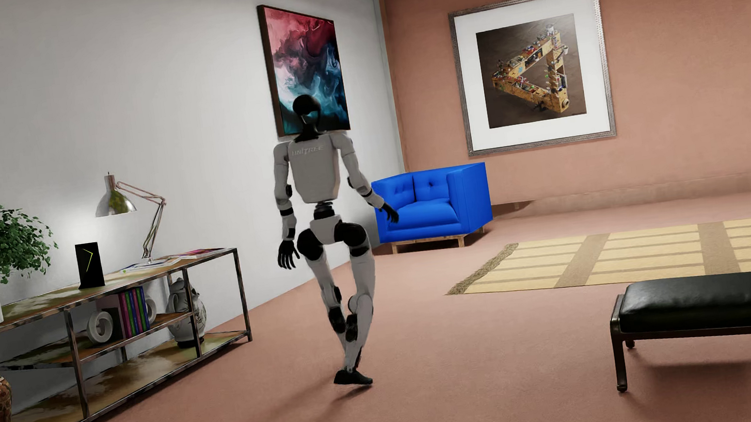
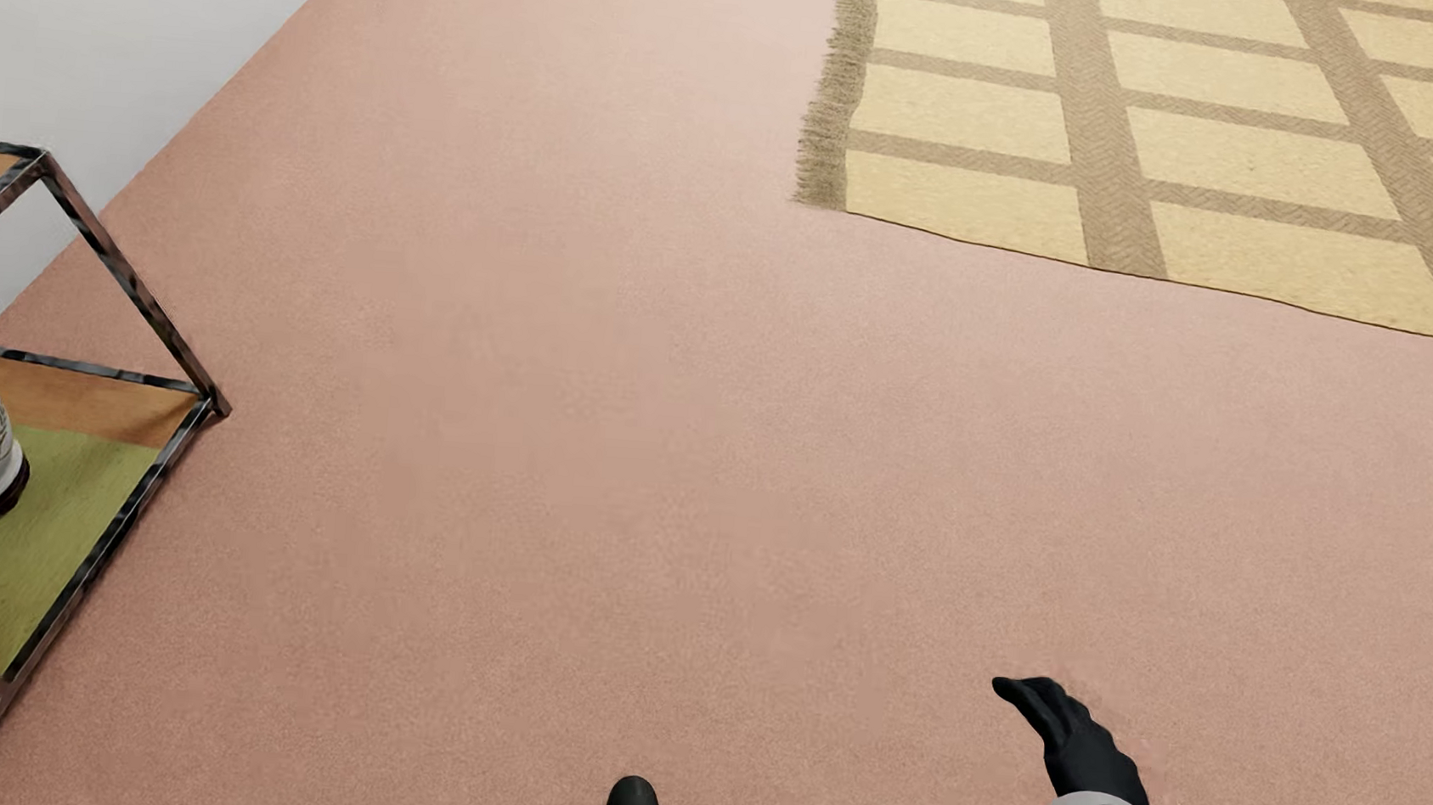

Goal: Go to the armchair

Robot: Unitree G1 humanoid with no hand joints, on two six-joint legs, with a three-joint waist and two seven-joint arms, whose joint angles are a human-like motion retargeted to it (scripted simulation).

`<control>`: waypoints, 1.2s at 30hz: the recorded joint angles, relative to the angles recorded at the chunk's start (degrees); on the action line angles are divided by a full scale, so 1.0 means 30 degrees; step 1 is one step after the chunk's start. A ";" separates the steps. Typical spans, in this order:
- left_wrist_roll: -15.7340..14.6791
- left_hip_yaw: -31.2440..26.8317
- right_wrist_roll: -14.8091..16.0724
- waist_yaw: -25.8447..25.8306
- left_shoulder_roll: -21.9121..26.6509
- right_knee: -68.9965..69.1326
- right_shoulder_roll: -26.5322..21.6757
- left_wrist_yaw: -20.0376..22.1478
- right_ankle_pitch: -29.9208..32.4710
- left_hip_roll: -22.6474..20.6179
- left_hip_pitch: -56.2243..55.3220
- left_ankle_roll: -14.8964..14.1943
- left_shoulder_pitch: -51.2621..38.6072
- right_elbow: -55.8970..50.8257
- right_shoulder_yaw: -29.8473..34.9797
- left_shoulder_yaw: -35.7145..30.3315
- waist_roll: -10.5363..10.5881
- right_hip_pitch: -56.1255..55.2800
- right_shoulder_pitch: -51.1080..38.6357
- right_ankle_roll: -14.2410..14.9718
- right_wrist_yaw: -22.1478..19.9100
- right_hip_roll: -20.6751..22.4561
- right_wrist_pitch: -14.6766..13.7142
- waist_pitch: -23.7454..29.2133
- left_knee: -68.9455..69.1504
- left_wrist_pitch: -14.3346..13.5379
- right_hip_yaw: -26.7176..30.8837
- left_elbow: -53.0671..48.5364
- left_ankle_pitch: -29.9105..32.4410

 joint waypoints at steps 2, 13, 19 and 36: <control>0.0211 0.1114 -0.0302 0.0103 -0.0856 0.5821 -0.0204 0.0641 0.4168 -0.1208 0.1558 0.0209 -0.0859 0.2179 0.0963 0.0523 -0.0592 -0.1967 0.0245 -0.0533 0.0788 -0.2720 0.1259 -0.0031 0.0412 0.0031 0.1763 -0.0025 -0.1695; -0.1380 -0.1944 -0.1809 -0.2704 0.1882 0.1611 0.2704 0.2606 0.3805 -0.4382 0.8276 0.0000 -0.7136 0.6576 0.1629 -0.0743 -0.1495 -1.3118 0.5903 -0.2211 0.2837 -0.0178 0.1777 0.0170 0.1298 -0.3667 0.5937 -0.7016 -0.7917; -0.1584 -0.3732 -0.2538 -0.3085 0.1830 -0.3759 0.3297 0.2198 0.5931 -0.4070 1.1486 0.0089 -0.6880 0.5837 0.0912 -0.2741 -0.0757 -1.1487 0.5915 -0.4791 0.3376 0.1305 0.1428 -0.0149 0.2419 -0.2028 0.1044 -0.5189 -0.7629; -0.0678 -0.2692 -0.0795 -0.0475 0.0508 -0.1766 0.0020 -0.1404 -0.1307 0.0975 -0.1164 -0.3648 -0.0654 0.1270 -0.0696 -0.0204 0.0077 0.0383 -0.0600 -0.0009 0.0831 0.0275 0.0275 -0.0124 -0.0463 0.0558 -0.0136 0.0080 0.0934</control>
